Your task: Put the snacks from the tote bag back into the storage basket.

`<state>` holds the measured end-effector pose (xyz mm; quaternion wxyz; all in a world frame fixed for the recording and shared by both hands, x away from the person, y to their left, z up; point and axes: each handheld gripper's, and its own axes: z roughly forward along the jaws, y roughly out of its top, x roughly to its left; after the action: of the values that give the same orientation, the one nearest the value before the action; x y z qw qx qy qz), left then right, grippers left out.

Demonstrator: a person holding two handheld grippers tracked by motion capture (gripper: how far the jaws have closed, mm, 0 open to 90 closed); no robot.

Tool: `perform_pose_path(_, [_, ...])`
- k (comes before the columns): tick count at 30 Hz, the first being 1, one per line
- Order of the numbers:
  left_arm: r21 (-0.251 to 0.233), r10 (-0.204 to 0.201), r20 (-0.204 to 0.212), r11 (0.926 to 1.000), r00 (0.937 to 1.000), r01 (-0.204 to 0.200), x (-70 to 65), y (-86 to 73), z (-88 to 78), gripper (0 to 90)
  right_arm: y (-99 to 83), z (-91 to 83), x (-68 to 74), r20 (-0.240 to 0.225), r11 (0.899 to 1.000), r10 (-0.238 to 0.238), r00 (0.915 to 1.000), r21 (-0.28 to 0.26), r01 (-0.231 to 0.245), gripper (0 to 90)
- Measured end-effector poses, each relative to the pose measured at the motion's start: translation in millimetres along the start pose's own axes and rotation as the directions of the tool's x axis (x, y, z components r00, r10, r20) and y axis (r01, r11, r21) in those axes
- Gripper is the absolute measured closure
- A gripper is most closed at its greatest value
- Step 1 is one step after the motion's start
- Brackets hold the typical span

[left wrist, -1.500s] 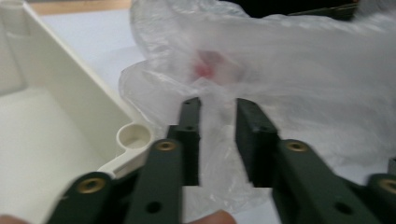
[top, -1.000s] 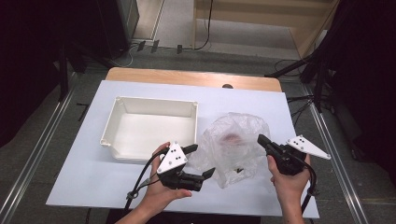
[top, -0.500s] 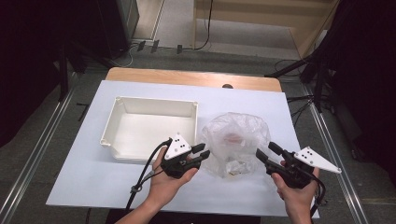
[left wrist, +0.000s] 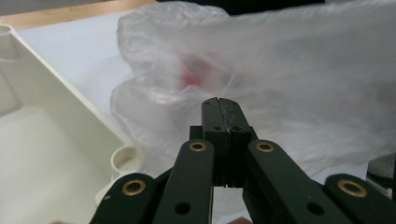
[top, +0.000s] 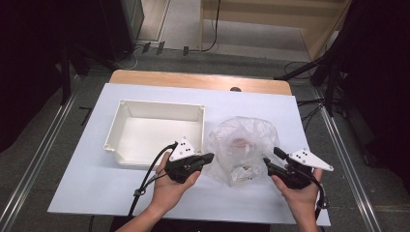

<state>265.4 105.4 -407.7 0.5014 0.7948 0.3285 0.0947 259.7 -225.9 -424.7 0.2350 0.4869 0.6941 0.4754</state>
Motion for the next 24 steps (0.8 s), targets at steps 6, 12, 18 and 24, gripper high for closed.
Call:
perform_pose_path(6, [0.037, -0.005, -0.002, 0.9993, 1.0, 0.005, 3.3, -16.9, 1.5, 90.0, 8.3, 10.8, -12.5, -0.017, 0.997, 0.068, 0.9976, -0.025, -0.068, 89.6])
perform_pose_path(12, [0.066, 0.003, -0.013, 0.9978, 0.9999, -0.002, 4.8, -28.0, 3.0, 90.0, 25.5, 24.0, -6.4, -0.039, 0.995, 0.069, 0.9968, -0.073, -0.072, 90.0])
perform_pose_path(18, [0.033, 0.006, -0.007, 0.9994, 1.0, -0.006, 9.3, -30.2, -9.8, 90.0, 35.5, 29.3, 0.1, -0.054, 0.986, 0.1, 0.9936, -0.126, -0.106, 90.0])
perform_pose_path(24, [-0.056, 0.024, 0.004, 0.9981, 0.9997, -0.024, 24.0, -32.4, -36.5, 59.1, 44.1, 26.4, 7.0, -0.054, 0.983, 0.079, 0.9954, -0.161, -0.087, 90.0])
